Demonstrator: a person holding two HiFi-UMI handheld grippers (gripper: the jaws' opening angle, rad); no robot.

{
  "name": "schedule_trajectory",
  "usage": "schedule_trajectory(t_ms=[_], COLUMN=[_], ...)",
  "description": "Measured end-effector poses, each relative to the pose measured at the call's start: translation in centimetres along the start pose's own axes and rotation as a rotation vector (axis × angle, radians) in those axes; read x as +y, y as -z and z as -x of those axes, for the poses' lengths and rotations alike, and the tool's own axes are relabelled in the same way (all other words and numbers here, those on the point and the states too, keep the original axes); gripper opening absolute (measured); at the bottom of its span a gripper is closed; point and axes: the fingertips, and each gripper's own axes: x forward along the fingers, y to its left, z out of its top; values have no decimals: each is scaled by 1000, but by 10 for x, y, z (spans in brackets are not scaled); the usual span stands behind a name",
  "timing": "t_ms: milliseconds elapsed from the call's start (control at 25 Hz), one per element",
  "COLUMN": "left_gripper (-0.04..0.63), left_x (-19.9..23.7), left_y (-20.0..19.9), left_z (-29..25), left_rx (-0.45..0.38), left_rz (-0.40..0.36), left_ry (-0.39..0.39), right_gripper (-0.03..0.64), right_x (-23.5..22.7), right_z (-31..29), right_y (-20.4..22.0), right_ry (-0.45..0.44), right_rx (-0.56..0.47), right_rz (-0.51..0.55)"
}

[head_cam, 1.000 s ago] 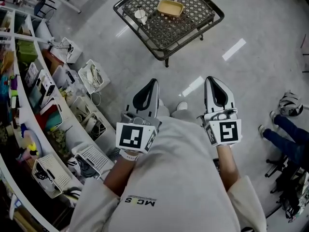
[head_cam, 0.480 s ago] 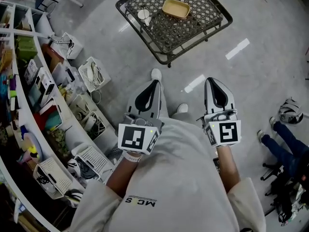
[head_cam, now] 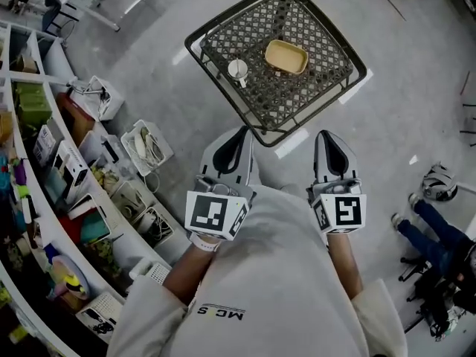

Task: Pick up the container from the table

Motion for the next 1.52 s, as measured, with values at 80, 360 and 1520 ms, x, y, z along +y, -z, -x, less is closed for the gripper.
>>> schedule_trajectory(t_ms=[80,360,1520], left_gripper=[23,23,23], left_x=[17,53,55], left_y=[-4,-15,20], left_z=[-10,-44,-137], left_rx=[5,6,155], left_rz=[8,-9,-2], left_ry=[27,79,106], right_gripper=[18,18,20], right_x=[5,0,-85], right_z=[-20,-62,-161], right_y=[-9,-21,48], right_ry=[21,72,105], right_rx=[-1,-1,151], right_rz=[0,23,-53])
